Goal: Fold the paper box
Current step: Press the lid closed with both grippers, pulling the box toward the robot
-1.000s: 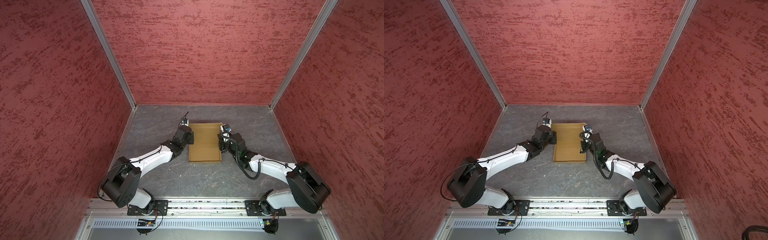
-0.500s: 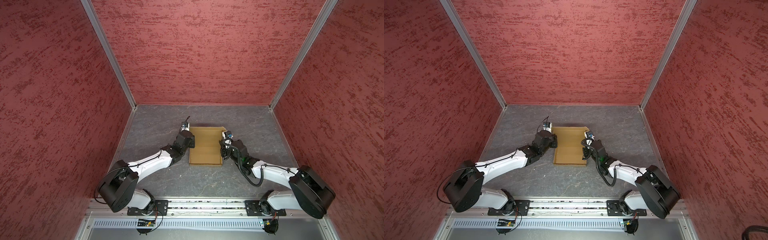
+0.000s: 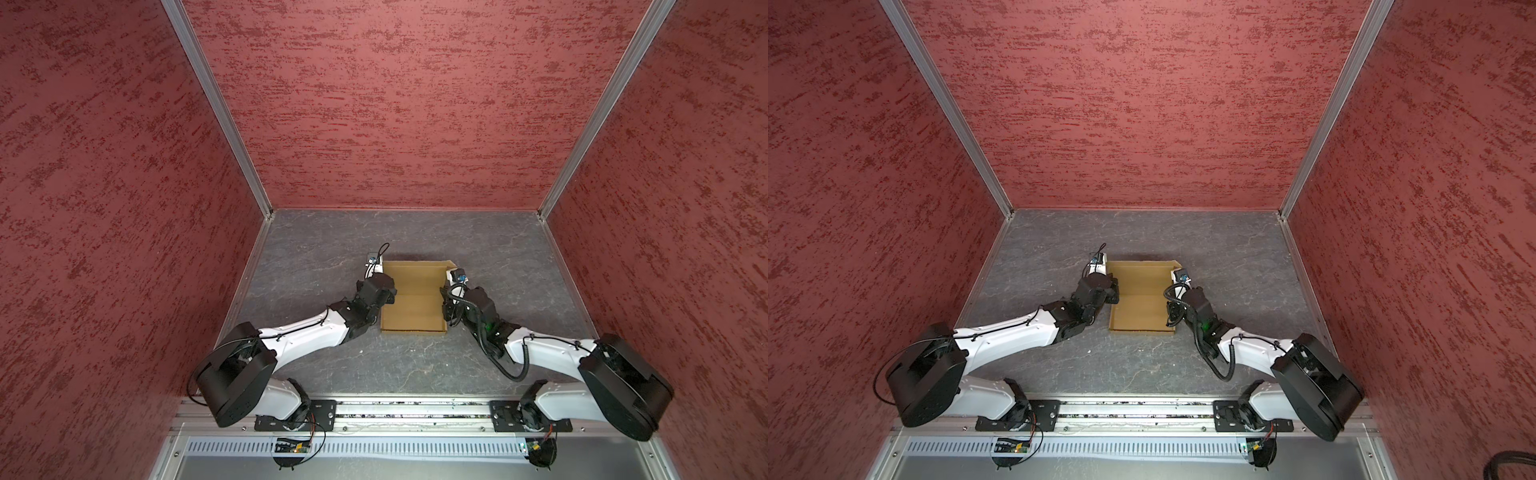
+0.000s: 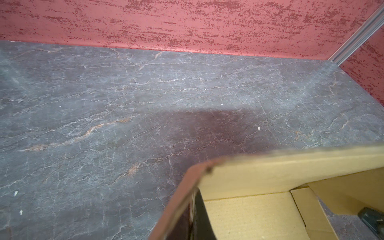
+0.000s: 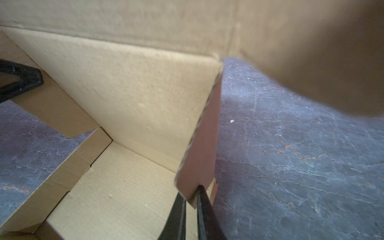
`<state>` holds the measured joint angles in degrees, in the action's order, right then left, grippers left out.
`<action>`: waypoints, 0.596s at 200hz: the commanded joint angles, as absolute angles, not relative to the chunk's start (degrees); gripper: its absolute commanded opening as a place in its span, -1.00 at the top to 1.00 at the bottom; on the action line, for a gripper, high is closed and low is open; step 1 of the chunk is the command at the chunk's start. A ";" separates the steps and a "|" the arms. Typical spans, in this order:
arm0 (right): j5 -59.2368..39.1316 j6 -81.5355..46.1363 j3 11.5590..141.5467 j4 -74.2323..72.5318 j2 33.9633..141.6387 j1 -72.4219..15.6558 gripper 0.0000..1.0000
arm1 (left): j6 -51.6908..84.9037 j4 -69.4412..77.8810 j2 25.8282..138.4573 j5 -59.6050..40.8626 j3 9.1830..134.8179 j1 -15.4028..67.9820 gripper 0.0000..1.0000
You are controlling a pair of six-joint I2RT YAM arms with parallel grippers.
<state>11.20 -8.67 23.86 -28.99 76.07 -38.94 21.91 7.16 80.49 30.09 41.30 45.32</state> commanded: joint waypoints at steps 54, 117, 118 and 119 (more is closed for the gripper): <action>12.96 -10.37 21.15 -31.47 73.15 -39.99 0.75 | 24.70 5.16 80.01 31.96 37.53 48.30 1.00; 12.93 -11.16 19.03 -32.47 72.10 -40.07 0.77 | 24.77 5.01 80.14 33.94 36.12 50.40 1.00; 12.97 -11.16 19.01 -32.50 72.13 -40.08 0.77 | 24.78 5.01 80.15 33.93 36.04 50.42 1.00; 12.94 -11.20 18.95 -32.51 72.14 -40.08 0.77 | 24.78 4.97 80.15 33.97 35.99 50.44 1.00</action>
<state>12.10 -9.87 19.68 -30.22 73.06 -39.53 23.64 9.08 79.48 35.62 38.13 49.25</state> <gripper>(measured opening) 0.118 0.053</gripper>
